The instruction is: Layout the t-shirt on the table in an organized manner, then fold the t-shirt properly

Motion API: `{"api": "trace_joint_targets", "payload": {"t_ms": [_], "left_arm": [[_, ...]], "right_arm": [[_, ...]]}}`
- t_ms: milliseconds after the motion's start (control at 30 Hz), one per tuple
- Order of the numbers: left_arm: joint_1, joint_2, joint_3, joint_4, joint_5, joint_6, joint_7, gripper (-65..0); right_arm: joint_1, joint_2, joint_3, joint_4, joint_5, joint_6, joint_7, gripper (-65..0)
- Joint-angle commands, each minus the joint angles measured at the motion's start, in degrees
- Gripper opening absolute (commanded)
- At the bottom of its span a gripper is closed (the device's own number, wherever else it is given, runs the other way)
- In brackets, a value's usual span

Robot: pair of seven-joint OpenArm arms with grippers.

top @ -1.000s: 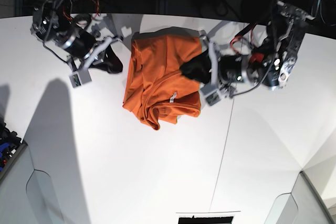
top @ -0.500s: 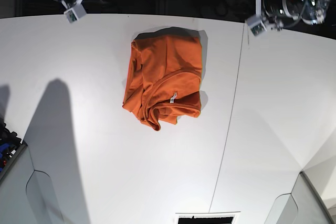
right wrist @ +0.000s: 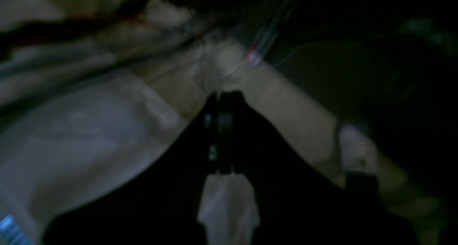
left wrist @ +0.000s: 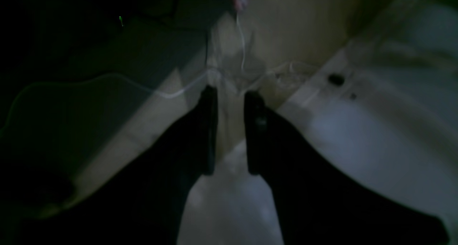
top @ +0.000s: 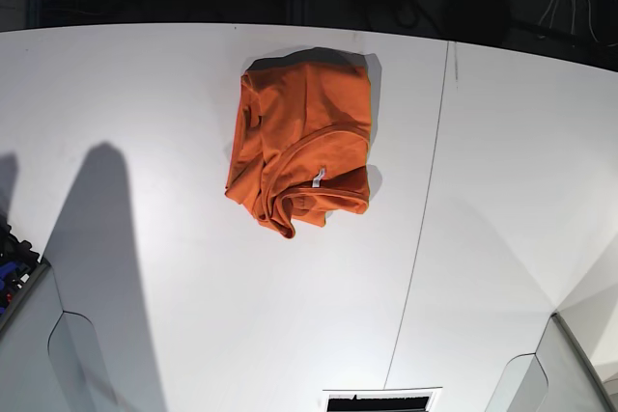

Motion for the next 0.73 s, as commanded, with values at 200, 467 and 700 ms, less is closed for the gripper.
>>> {"api": "trace_joint_targets", "payload": {"t_ms": [200,467,700], "left_arm": [[-12.2,7.5,7.8,-21.4,4.2,7.3,0.0,-51.3],[-21.1,12.0,12.6,-26.1,2.9,7.7,-0.1,-51.3],[-21.6,11.9,12.6,-26.1,1.9,7.7,-3.1,-51.3]], "right_arm": [[11.5,-1.3,-7.4,-20.9,-0.1,-3.2,-2.5,-65.0],[16.7,-3.4,-6.3,-24.4,-5.5,-2.9,-4.0,-65.0],[16.8,-5.6,-2.6,-23.0,-5.4,-2.9,-9.6,-65.0]]}}
